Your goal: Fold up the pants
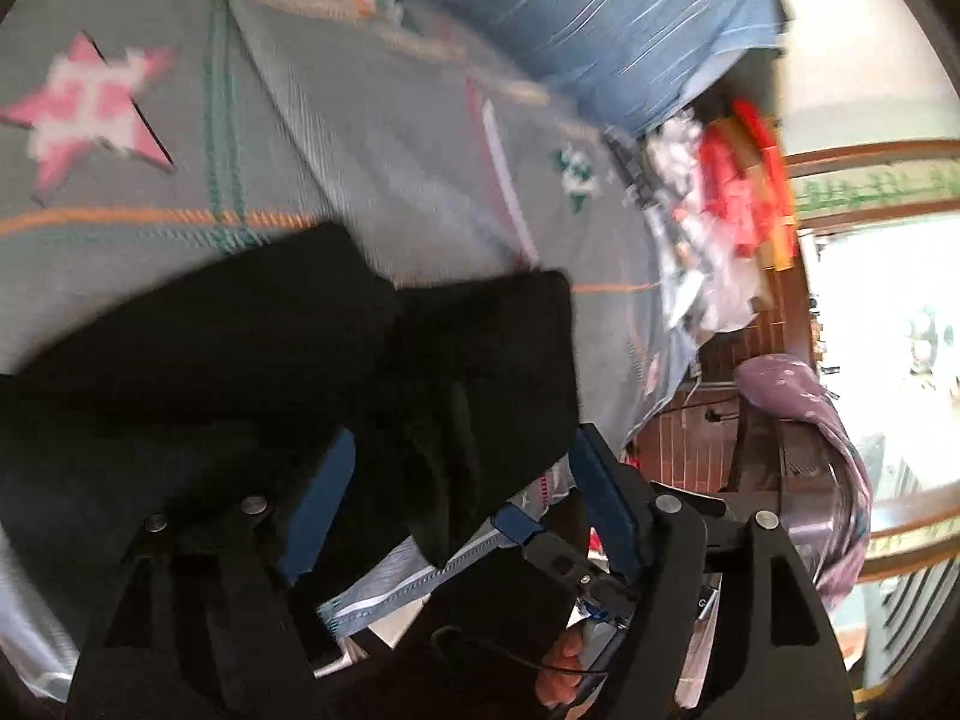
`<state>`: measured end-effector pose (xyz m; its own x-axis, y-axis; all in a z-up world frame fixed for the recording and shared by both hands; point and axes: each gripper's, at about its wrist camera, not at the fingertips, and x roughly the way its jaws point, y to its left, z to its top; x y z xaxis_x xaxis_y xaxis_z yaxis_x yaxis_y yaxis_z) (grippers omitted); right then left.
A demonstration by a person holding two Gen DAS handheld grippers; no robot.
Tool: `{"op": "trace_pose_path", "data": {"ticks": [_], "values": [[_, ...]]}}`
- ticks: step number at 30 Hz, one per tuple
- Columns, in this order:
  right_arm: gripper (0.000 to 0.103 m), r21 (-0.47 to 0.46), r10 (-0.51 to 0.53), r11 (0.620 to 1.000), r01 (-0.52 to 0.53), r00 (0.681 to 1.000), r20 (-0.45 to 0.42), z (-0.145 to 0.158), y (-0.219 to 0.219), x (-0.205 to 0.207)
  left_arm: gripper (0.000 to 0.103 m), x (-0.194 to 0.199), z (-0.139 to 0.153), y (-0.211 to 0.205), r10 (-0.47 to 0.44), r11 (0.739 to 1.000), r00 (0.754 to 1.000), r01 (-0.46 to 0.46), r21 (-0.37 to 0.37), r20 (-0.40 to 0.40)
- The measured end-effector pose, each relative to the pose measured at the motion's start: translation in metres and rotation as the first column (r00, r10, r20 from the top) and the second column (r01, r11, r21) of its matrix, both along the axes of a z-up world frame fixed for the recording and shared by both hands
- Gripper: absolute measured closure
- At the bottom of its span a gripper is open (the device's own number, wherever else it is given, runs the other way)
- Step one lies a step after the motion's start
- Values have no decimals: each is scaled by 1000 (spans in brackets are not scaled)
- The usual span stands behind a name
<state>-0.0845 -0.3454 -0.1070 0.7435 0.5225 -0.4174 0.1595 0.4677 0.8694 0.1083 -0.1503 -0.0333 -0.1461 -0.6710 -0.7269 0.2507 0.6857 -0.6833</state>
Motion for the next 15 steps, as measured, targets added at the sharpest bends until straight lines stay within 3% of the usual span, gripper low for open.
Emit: {"op": "trace_pose_path", "data": {"ticks": [5,8,9,10,11,12,15], "values": [[59,84,-41,995,44,998,-43,-14,-14,7,29,-4,-13,-21,-30,996,999,32,78,-14],[62,107,-42,993,49,997,-63,-19,-16,17,30,-8,-14,-30,-55,995,998,57,76,-27],[67,127,-48,991,53,998,-46,-20,-16,19,34,-9,-14,-33,-56,996,998,58,61,-38],[85,136,-50,989,53,998,-29,-20,-17,23,44,-9,-13,-35,-59,997,997,61,47,-43],[90,130,-51,990,54,998,-27,-17,-16,24,73,-8,-11,-36,-56,997,998,58,45,-41],[90,134,-52,990,54,999,-18,-13,-16,22,87,-8,-8,-36,-47,997,998,49,57,-32],[90,196,-55,980,45,997,46,7,-16,27,87,-3,8,-22,4,1000,1000,-4,-4,-25]]}}
